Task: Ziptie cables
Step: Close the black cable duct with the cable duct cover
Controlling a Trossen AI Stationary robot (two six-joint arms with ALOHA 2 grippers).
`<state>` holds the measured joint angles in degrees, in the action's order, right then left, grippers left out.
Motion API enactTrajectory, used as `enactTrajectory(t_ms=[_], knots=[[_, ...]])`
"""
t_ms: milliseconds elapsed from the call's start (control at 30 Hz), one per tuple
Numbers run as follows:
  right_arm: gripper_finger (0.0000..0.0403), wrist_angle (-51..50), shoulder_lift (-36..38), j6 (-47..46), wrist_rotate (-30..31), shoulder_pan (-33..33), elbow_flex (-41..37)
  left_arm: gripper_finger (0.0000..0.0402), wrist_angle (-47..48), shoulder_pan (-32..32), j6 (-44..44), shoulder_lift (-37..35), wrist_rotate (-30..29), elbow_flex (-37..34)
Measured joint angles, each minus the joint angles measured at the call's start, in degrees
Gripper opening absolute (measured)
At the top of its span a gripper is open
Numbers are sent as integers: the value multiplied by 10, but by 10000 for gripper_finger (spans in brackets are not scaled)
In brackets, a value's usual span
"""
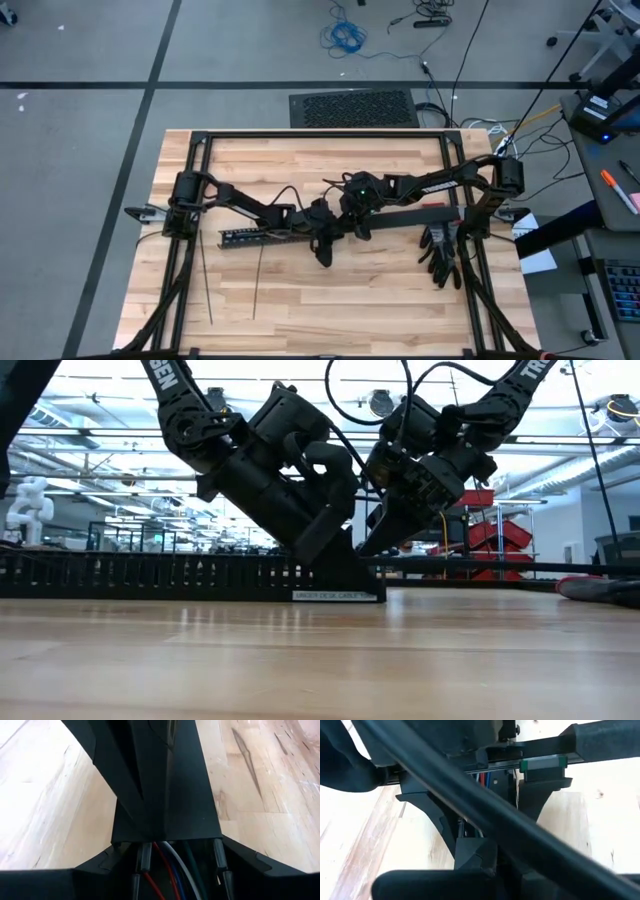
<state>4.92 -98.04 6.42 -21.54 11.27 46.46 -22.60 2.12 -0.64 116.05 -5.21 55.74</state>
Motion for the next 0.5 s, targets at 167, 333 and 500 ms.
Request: enactTrajectory(t_ms=[167, 333, 500], knots=[[0, -3, 0, -4, -1, 0, 0, 244, -17, 0, -11, 1, -21, 0], [0, -7, 0, -4, 7, -1, 0, 296, -17, -7, -18, 1, -22, 0], [0, -7, 0, -3, 10, -2, 0, 313, -13, -13, -34, 1, -21, 0]])
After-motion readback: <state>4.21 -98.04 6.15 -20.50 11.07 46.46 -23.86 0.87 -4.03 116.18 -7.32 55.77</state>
